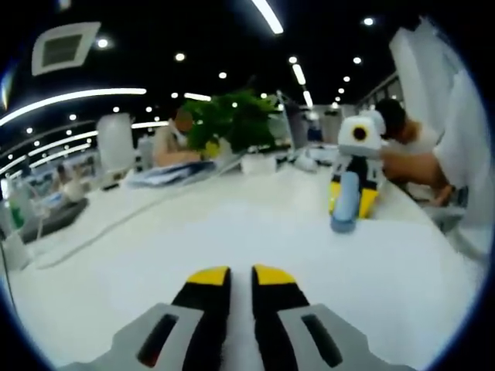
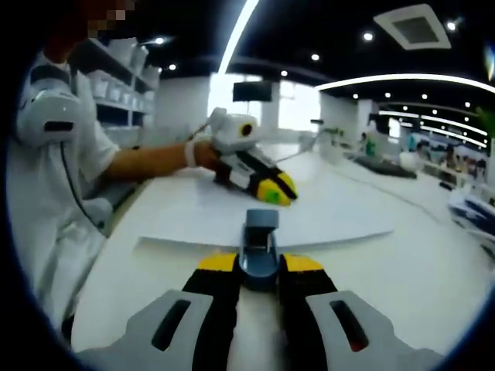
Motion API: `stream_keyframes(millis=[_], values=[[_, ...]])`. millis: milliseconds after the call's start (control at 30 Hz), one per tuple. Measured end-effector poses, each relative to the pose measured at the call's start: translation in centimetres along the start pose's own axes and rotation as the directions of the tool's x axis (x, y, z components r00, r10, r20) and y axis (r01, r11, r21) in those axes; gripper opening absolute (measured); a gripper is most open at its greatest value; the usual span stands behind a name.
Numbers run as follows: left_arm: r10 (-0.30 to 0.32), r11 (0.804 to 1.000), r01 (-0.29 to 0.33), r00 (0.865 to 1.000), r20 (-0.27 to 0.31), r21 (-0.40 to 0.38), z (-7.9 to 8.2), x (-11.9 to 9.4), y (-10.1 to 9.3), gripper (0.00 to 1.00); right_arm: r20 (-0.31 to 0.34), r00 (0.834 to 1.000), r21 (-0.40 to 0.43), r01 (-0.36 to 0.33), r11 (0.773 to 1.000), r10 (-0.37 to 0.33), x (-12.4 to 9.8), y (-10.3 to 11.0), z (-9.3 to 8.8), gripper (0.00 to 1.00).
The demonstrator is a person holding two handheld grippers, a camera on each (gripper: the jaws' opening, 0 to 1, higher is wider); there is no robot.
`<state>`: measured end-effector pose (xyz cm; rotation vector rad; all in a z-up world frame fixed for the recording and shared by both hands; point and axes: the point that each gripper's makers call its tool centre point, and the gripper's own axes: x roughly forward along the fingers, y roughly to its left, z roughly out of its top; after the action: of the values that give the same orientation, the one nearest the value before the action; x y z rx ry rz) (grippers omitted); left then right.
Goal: Pick up the paper insert the paper into the punch align the paper edges press the punch to punch holes
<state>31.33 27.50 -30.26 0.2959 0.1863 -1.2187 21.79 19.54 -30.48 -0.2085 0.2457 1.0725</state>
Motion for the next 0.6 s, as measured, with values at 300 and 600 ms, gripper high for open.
stream_keyframes(millis=[300,600], values=[[-0.005,1.0,0.005,1.0,0.001,-0.015,0.0,0.0,-0.4,0.14,-0.003,1.0,0.009,0.003,1.0,-0.003,0.2,-0.9,0.0,0.23],[0.001,1.0,-0.001,1.0,-0.001,-0.025,-0.2,0.0,0.3,0.16,-0.01,1.0,0.018,0.014,1.0,-0.014,0.4,-2.5,0.0,0.23]])
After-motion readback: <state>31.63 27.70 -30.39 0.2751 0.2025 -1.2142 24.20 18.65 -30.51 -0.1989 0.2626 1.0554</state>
